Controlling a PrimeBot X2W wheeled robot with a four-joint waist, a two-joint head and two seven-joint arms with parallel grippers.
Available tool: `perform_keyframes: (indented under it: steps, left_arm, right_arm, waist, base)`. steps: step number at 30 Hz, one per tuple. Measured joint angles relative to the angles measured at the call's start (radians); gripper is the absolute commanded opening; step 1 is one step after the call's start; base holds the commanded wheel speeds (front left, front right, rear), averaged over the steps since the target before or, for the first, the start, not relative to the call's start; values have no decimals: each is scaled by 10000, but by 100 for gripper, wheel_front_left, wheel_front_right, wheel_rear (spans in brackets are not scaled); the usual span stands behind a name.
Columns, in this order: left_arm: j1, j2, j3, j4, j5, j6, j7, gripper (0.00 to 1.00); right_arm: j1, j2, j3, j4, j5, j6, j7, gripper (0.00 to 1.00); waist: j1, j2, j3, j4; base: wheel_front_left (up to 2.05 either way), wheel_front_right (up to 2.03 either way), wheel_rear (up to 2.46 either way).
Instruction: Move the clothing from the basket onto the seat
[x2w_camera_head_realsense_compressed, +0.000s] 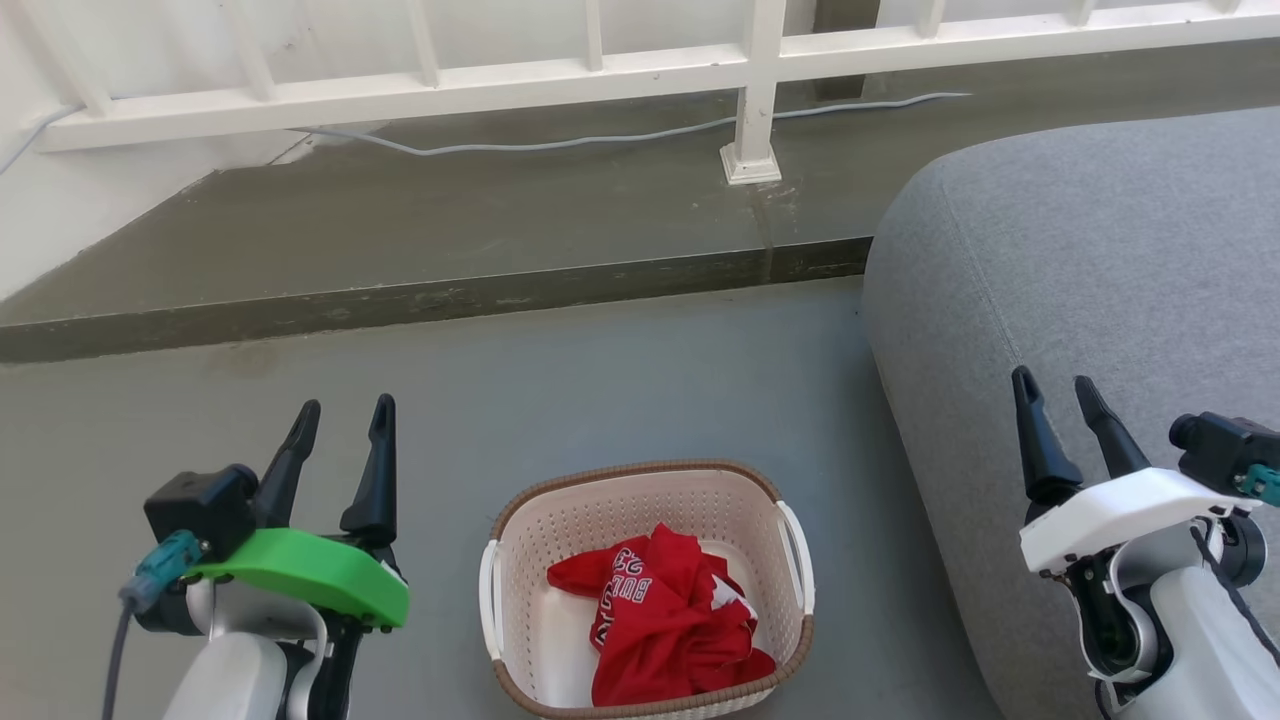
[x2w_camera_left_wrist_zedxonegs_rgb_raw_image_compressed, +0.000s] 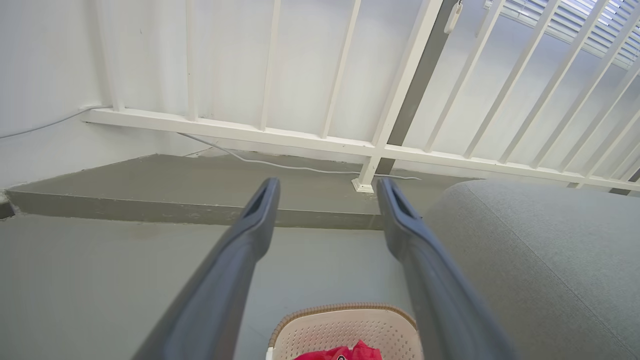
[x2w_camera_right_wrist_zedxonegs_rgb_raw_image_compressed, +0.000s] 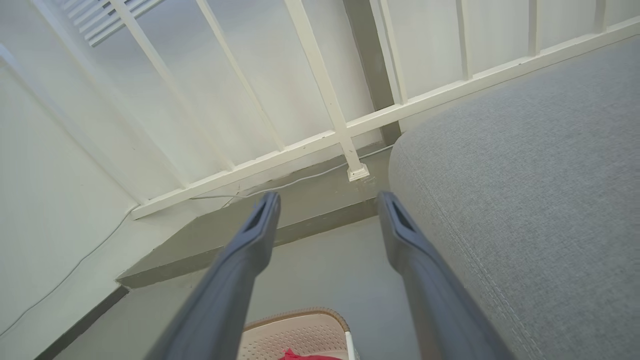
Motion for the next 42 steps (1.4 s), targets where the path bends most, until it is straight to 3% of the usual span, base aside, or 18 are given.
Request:
perform_keyframes:
  steps: [26,42]
  left_arm:
    - [21,4,-399,500,2763,583,-911,100]
    - [20,-13,-313,784,2777,610,-913,100]
  right_arm:
    - [-237,-146,711,234,-2851,-259,-874,100]
    - [-247,-113,608,362,-2853,-161,-874,100]
  waist:
    - [0,0,-17,30]
    - [0,0,3,19]
  base:
    - [0,0,0]
    - [0,0,0]
